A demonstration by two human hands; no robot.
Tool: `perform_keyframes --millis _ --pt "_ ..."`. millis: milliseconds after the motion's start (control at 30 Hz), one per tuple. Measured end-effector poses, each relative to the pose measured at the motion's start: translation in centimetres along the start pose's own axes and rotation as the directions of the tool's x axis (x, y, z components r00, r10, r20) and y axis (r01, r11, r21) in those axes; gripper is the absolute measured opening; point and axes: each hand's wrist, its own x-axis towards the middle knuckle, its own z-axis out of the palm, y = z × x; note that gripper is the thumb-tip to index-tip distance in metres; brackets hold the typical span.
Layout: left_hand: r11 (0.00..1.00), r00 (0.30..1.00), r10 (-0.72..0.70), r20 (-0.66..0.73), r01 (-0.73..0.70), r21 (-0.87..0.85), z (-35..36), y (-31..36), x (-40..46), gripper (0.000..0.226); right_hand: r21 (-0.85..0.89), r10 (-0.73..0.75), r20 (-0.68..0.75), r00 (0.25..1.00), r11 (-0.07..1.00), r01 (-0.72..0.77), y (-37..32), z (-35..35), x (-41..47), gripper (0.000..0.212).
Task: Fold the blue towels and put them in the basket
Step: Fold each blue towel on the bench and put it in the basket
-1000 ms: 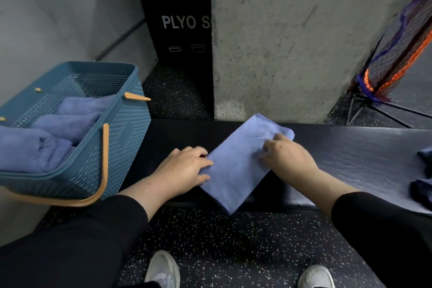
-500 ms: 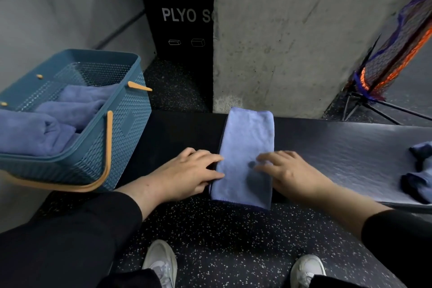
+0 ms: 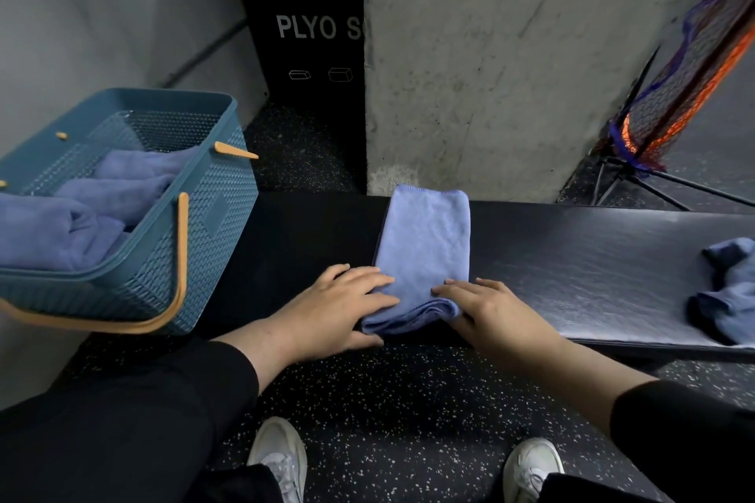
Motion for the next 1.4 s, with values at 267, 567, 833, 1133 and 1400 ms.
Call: perform_keyframes --millis 267,567,833,1133,1400 --pt "0.917 0.974 -0.205 -0.093 0.158 -0.366 -1.2 0.8 1.0 0.036 0.319 0.283 0.084 0.955 0.901 -0.295 0.5 -2.6 -0.8 0.032" --pt "0.388 0.909 -0.406 0.093 0.263 -0.883 -3.1 1.9 2.7 0.019 0.567 0.36 0.007 0.933 0.767 -0.3 1.2 -4.5 0.0 0.028" --pt "0.269 0.777 -0.625 0.081 0.312 -0.911 -4.4 -0.6 7.5 0.024 0.44 0.499 -0.08 0.863 0.794 -0.418 4.0 -4.0 6.1 0.039" --pt "0.97 0.942 -0.243 -0.231 0.236 -0.058 -2.5 -0.3 7.9 0.058 0.078 0.117 -0.325 0.938 0.992 -0.097 4.4 -1.3 6.2 0.043" --pt "0.979 0.971 -0.201 0.132 0.193 0.071 0.6 -0.9 7.2 0.076 -0.136 0.129 0.231 0.964 0.986 -0.099 5.0 0.1 4.3 0.085"
